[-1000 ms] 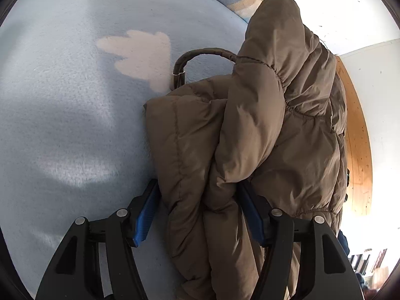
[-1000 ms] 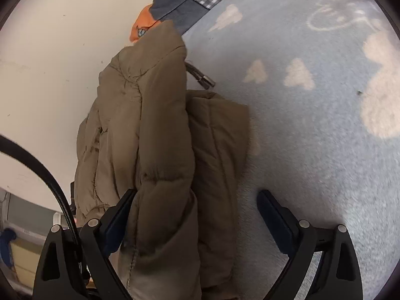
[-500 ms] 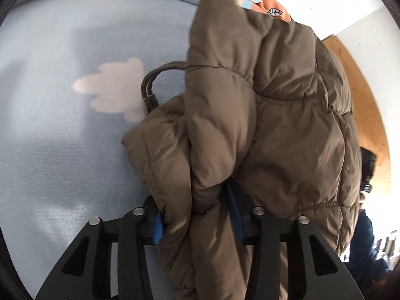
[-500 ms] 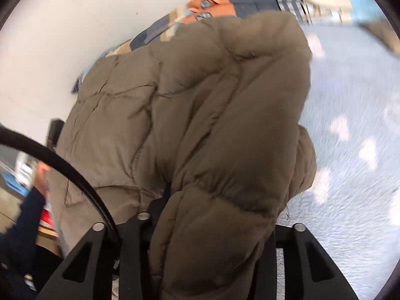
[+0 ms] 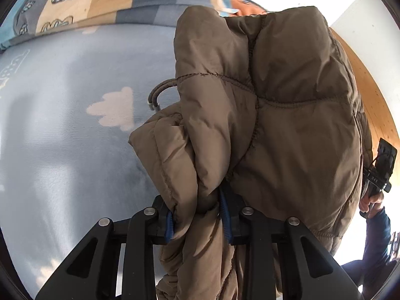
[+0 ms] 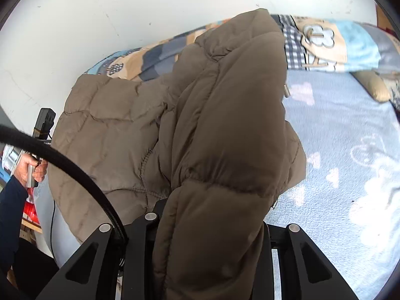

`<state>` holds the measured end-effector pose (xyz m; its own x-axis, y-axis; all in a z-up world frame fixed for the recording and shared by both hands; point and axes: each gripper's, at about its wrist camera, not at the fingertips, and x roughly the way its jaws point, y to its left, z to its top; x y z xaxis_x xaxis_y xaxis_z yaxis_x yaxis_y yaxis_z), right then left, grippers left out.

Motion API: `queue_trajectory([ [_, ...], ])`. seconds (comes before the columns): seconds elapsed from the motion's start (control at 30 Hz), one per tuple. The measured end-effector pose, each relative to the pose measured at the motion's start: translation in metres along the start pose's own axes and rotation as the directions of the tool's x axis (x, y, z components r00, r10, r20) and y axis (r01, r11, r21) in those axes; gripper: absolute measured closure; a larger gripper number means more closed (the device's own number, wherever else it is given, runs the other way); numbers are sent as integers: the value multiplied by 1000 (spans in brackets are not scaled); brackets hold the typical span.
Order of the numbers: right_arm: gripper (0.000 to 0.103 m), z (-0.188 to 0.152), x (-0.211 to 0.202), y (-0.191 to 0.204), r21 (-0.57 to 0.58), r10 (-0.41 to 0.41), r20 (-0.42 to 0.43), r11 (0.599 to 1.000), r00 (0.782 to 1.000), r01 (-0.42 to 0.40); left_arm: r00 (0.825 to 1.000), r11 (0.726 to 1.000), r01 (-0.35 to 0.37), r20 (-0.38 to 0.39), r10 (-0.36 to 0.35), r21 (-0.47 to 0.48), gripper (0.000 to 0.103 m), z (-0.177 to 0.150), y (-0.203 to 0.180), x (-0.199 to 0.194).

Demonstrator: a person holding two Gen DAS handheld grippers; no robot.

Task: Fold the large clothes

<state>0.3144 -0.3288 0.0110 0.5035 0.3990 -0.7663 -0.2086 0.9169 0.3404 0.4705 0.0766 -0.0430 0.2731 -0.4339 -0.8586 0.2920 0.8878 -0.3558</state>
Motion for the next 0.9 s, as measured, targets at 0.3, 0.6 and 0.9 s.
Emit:
queue_trajectory([
  [0.3,71,-18,-57,36,-59,2,14,998,1000,-1,998,999,41,55,-42,14,75,-61,-12,-77],
  [0.6,72,-76,-100,56,-60,18,10,998,1000,-18,994,997,74,88,-71,-33,75,-146,-21,-120],
  [0.9,66,-98,-56,35,26,-90,-129,995,988,94,997,973,-32,-80,14,-230,68,-166,33,-55],
])
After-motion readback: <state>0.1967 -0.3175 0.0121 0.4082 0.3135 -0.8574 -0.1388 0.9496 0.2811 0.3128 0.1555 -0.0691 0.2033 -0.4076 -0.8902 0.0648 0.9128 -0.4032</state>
